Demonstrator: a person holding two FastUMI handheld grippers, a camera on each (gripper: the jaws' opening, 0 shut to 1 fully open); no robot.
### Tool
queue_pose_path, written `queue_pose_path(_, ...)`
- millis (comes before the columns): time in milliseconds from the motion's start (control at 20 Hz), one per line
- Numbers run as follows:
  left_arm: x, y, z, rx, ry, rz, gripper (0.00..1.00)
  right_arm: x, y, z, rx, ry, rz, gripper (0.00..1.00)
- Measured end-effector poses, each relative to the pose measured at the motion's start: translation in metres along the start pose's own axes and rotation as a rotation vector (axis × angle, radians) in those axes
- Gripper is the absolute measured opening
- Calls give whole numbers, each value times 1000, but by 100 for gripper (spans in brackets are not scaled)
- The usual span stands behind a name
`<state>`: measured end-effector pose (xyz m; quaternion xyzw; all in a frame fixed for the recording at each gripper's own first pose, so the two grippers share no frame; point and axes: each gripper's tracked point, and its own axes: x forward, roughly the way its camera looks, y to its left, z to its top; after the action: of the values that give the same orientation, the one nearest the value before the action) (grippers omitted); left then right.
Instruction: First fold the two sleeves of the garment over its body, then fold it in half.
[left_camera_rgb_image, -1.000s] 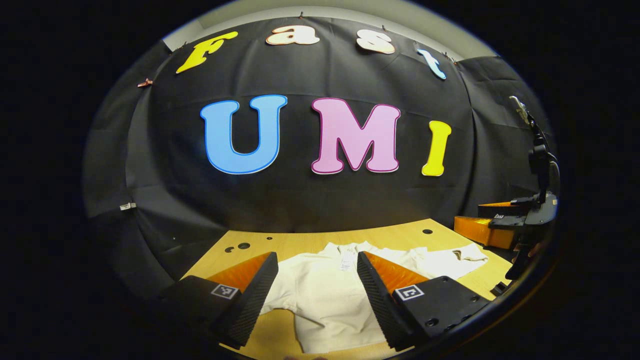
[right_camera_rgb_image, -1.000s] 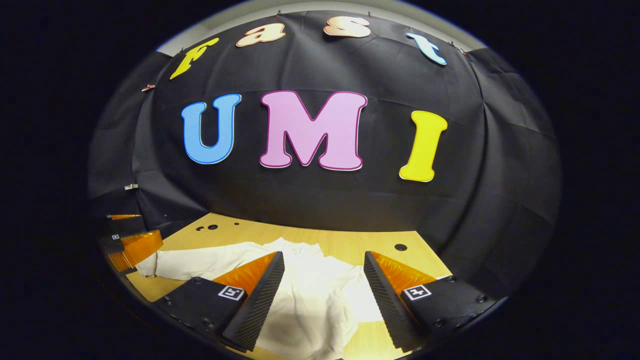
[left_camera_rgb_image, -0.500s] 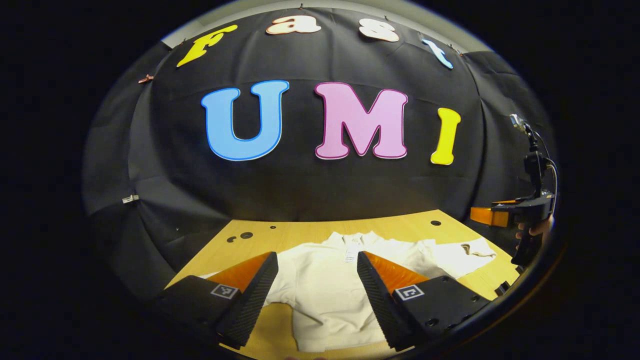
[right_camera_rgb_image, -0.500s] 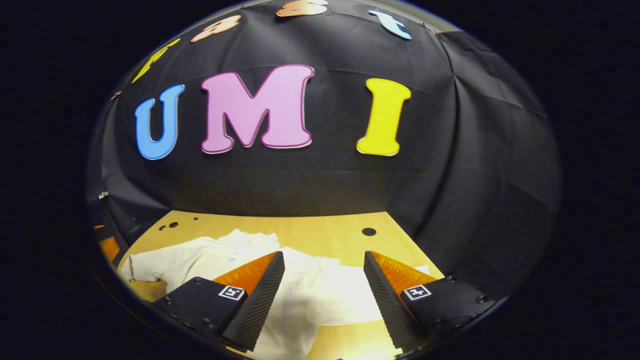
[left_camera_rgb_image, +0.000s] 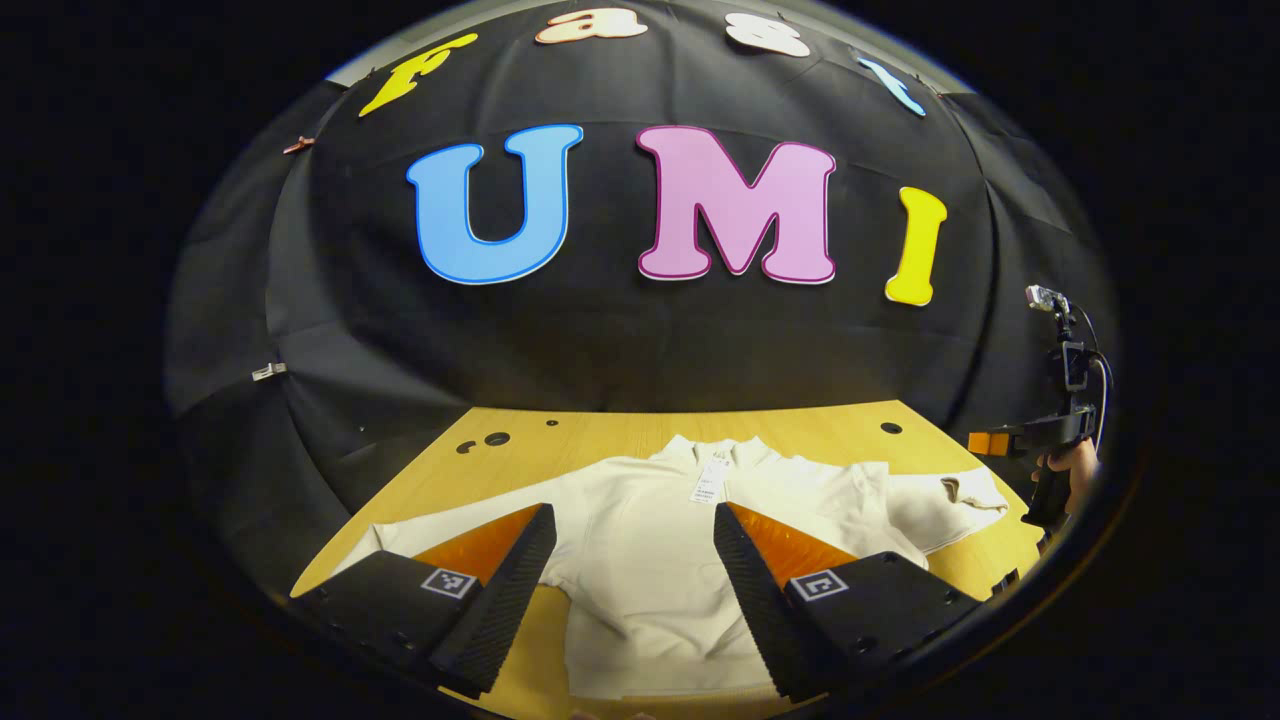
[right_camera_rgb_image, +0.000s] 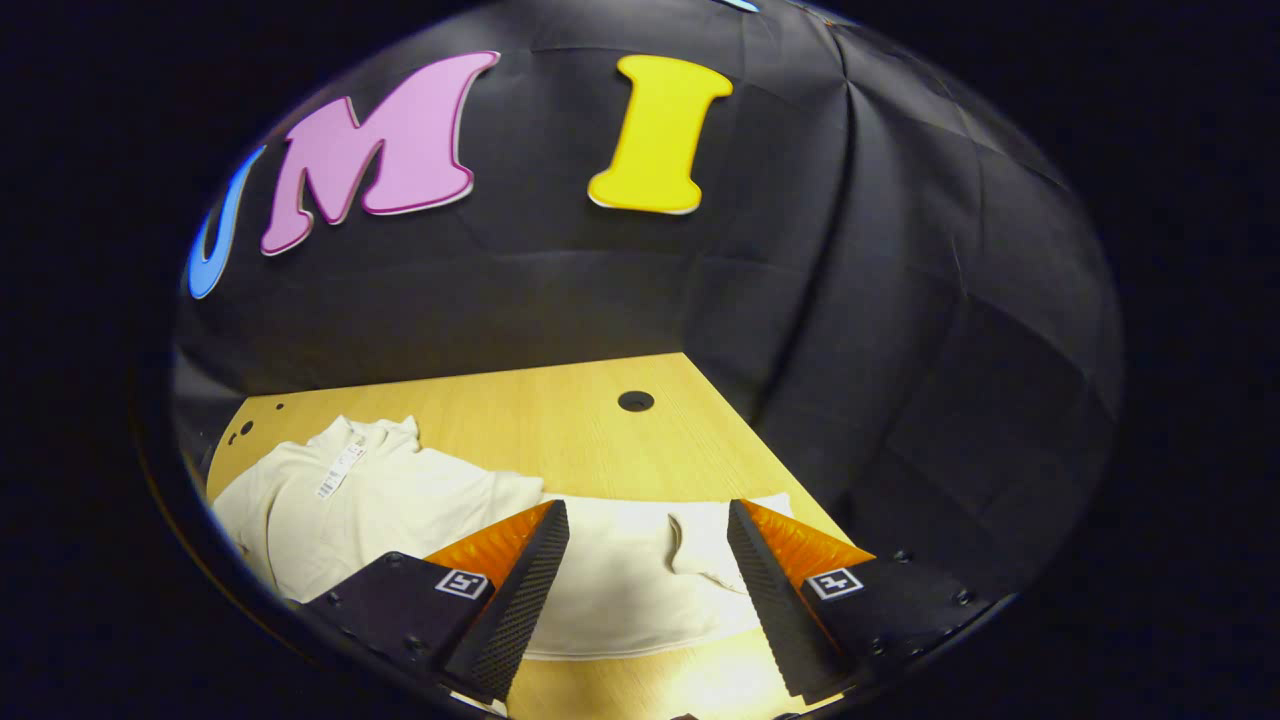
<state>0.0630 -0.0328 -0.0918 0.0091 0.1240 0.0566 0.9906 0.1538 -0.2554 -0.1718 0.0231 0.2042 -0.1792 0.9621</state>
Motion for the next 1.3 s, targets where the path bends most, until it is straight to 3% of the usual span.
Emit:
queue_pose_path(200,1,-10,-14,-51,45,15,98,46,-17,-33,-27,81,-51,98)
queue_pose_path(400,-1,-14,-16,-39,48,30,98,76,-27,-51,-26,138,-78,98)
queue_pose_path(750,-2,-19,-19,-38,79,45,98,107,-43,-84,-33,236,-121,98)
queue_pose_path(950,-5,-24,-16,41,75,31,98,113,-45,-94,10,255,-88,99)
queue_pose_path(1200,-10,-31,-20,57,95,-14,99,109,-47,-96,47,265,-38,95)
queue_pose_path(1300,-13,-27,-20,54,97,-17,99,108,-49,-95,25,275,-26,83)
